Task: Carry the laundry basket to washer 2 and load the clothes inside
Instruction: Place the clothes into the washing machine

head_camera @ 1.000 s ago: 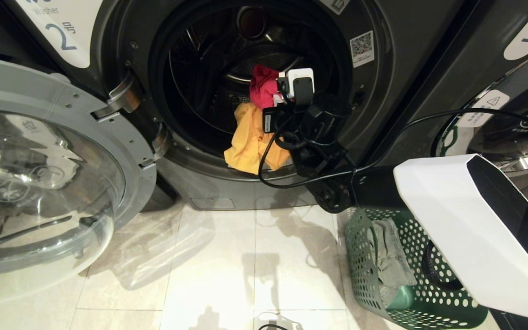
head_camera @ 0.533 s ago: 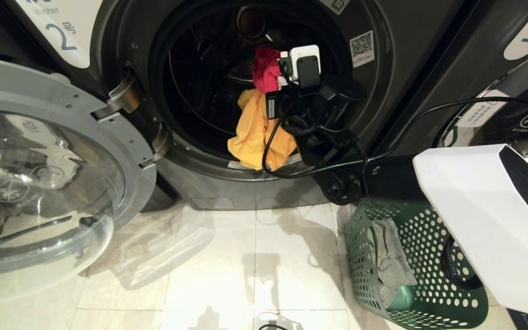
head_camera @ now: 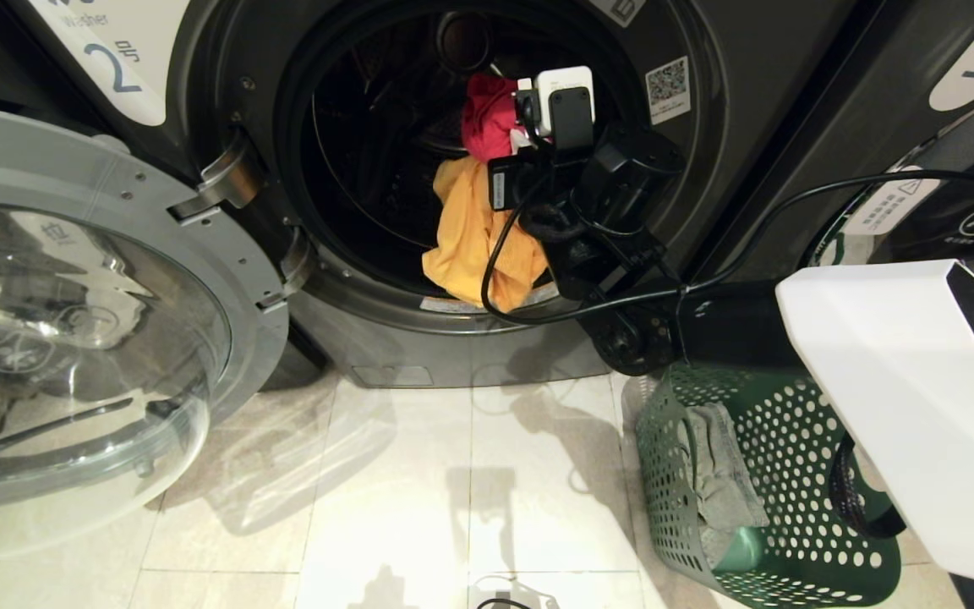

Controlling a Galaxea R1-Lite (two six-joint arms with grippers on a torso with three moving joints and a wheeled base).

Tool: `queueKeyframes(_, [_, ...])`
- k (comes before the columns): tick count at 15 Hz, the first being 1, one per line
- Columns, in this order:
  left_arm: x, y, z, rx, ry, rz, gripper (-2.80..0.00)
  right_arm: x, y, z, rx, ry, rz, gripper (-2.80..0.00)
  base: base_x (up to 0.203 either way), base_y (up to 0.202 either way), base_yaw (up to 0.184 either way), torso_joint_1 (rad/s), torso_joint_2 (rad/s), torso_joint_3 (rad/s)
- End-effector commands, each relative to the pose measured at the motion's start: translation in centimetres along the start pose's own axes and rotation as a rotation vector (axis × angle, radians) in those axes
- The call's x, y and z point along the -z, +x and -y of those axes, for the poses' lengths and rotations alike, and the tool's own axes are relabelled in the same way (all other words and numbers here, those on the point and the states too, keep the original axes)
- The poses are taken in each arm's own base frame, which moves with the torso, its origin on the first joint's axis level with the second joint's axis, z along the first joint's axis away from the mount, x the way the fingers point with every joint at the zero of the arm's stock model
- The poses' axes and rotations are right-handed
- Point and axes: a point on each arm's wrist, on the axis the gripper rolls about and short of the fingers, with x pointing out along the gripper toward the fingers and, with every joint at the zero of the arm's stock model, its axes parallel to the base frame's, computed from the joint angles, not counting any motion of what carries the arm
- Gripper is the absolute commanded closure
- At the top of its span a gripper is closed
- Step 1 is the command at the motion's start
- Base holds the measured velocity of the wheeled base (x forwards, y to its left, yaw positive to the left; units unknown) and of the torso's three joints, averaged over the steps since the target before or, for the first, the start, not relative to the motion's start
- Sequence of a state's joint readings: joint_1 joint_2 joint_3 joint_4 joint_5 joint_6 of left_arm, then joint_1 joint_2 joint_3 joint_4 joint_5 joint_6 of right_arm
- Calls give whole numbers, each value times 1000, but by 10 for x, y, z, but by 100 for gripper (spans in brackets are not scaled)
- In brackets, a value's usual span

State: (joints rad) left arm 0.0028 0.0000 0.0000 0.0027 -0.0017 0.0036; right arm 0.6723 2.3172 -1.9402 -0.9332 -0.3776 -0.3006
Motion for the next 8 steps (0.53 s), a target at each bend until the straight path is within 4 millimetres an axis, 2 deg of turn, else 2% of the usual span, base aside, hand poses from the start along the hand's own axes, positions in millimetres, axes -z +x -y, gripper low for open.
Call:
queueKeyframes(1, [0, 0, 0, 0, 0, 0, 0, -2, 0, 0, 1, 1, 7, 0, 0, 0, 0, 0, 0, 0])
queueKeyframes(8, [0, 0, 0, 0, -4, -2, 0, -2, -3, -9, -16, 9, 7, 0, 0, 0, 0, 0, 0, 0])
